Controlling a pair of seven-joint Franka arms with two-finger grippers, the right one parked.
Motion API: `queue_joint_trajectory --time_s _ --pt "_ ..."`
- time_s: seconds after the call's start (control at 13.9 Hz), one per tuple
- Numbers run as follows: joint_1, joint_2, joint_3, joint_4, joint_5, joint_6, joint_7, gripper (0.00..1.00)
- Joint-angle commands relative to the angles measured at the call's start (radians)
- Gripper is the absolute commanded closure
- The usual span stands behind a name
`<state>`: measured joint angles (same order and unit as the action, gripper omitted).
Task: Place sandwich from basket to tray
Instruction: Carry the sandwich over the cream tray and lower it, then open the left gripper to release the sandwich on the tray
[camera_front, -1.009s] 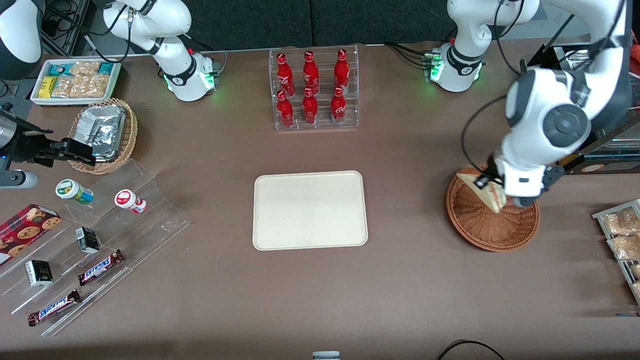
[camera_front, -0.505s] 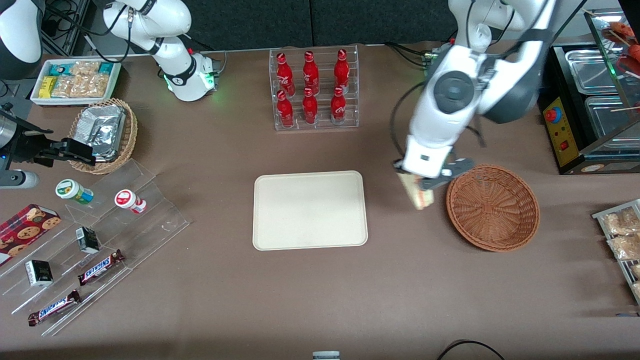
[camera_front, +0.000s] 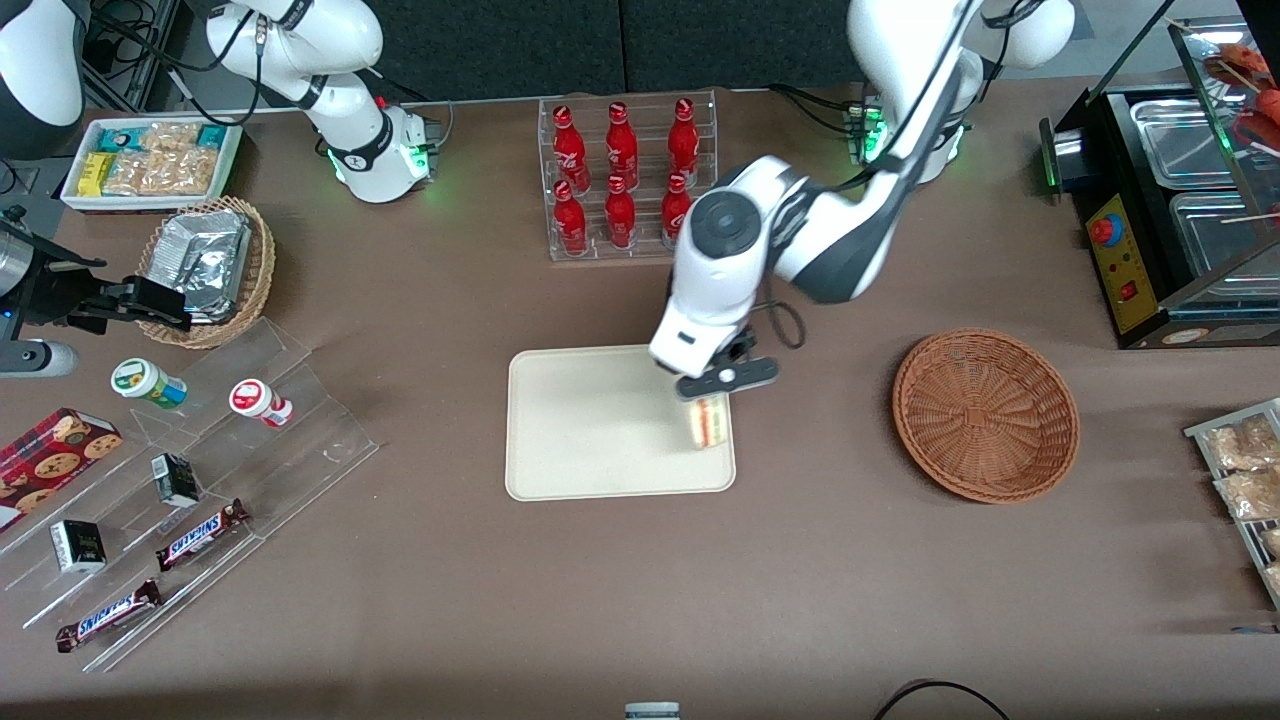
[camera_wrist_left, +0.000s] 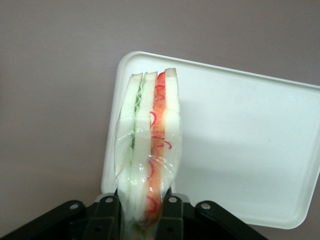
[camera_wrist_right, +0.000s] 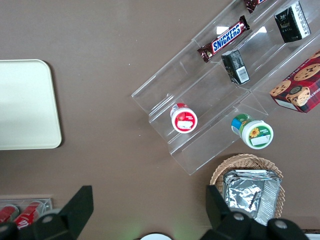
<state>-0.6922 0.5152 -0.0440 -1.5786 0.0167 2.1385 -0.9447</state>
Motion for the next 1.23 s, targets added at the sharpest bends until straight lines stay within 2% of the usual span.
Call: queue_joint_trajectory --time_s 0.0,0.29,0.5,0.72,0.79,0.86,0.94,1.15 --pt "-0.05 0.123 0.018 0.136 0.002 0.007 -0.003 0.72" --pt "-0.089 0.198 0.018 0.137 0.012 0.109 0.003 0.72" --pt "-0.11 0.236 0.018 0.129 0.094 0.11 0.0 0.72" --pt "-0.112 0.243 0.018 0.131 0.092 0.11 0.006 0.72" --pt "-0.11 0.244 0.018 0.131 0.092 0.11 0.013 0.58" --pt "-0.11 0.244 0.018 0.131 0.092 0.109 0.017 0.1" --pt "-0.11 0.241 0.018 0.132 0.094 0.107 0.015 0.0" --pt "-0.109 0.215 0.019 0.135 0.094 0.1 0.004 0.0"
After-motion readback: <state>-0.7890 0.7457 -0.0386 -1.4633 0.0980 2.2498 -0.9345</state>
